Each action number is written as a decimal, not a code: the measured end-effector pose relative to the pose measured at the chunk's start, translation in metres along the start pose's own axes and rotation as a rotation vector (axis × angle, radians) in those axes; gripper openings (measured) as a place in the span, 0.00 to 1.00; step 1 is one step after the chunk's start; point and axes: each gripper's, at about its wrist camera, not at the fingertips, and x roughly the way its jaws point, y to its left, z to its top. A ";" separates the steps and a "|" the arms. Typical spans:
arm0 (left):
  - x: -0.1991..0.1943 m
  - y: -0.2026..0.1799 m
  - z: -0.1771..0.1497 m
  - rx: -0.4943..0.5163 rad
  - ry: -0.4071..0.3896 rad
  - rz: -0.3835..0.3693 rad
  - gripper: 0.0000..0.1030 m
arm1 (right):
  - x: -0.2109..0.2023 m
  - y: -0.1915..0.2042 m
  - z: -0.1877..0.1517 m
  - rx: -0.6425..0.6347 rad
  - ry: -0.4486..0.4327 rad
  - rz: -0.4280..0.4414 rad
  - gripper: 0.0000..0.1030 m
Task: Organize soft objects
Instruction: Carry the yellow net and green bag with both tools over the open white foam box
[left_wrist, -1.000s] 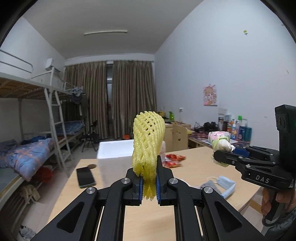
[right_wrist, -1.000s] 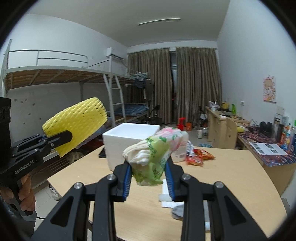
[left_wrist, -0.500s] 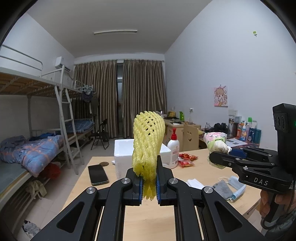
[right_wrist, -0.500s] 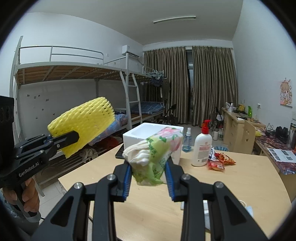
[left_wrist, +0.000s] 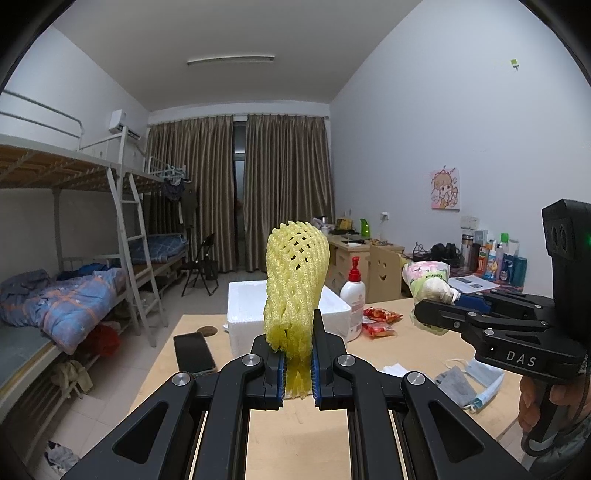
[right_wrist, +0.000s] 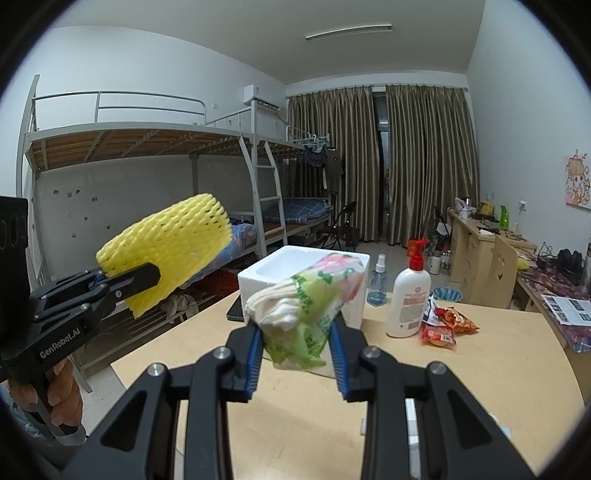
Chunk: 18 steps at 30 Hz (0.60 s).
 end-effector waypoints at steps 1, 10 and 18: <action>0.002 0.001 0.001 0.000 0.002 0.001 0.11 | 0.002 0.000 0.001 0.000 0.000 0.004 0.36; 0.025 0.008 0.007 -0.011 0.022 -0.002 0.11 | 0.019 0.000 0.010 -0.008 0.012 0.040 0.36; 0.053 0.013 0.014 -0.012 0.055 -0.005 0.11 | 0.039 -0.005 0.022 -0.011 0.039 0.059 0.36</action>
